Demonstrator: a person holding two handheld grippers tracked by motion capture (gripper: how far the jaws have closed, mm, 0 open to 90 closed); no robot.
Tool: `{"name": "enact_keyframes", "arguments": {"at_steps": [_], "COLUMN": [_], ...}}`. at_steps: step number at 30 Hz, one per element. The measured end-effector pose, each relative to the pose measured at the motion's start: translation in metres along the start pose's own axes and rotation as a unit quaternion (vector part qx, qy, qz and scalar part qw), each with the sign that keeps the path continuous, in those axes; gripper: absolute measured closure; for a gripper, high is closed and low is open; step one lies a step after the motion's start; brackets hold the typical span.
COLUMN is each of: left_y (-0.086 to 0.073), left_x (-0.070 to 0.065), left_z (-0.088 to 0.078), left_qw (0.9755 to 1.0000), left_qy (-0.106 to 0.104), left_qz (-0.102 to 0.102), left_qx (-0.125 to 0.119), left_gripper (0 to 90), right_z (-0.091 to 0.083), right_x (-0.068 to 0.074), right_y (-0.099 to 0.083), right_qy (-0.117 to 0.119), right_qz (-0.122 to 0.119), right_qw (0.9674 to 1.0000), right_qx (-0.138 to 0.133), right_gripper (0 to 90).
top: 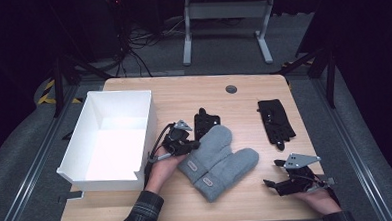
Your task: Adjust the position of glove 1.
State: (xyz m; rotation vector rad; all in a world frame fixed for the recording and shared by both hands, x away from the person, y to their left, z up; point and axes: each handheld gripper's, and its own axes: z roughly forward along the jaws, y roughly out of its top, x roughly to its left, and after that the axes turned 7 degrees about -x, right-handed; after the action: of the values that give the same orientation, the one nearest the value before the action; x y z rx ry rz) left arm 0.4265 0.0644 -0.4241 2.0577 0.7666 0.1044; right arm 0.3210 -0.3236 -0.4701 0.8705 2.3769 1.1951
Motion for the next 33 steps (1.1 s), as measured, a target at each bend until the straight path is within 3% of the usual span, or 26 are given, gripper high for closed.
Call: {"name": "enact_keyframes", "arguments": {"at_steps": [8,13,20,33], "left_y": [0.014,0.022,0.026,0.03], "left_x": [-0.018,-0.028,-0.039,-0.07], "left_z": [-0.015,-0.022,-0.025,-0.017], "left_qw": [0.9993,0.9986,0.9986,0.9987], "left_qy": [-0.015,-0.004,0.004,0.005], "left_qz": [0.023,0.037,0.033,0.05], "left_qx": [-0.024,-0.038,-0.043,-0.01], "left_gripper": [88.8,88.9,88.9,88.8], "right_z": [0.0,0.0,0.0,0.0], "right_x": [0.0,0.0,0.0,0.0], "right_y": [0.0,0.0,0.0,0.0], "right_qy": [0.0,0.0,0.0,0.0], "right_qz": [0.0,0.0,0.0,0.0], "right_qw": [1.0,1.0,1.0,1.0], "right_qx": [0.0,0.0,0.0,0.0], "right_gripper": [14.8,14.8,14.8,14.8]}}
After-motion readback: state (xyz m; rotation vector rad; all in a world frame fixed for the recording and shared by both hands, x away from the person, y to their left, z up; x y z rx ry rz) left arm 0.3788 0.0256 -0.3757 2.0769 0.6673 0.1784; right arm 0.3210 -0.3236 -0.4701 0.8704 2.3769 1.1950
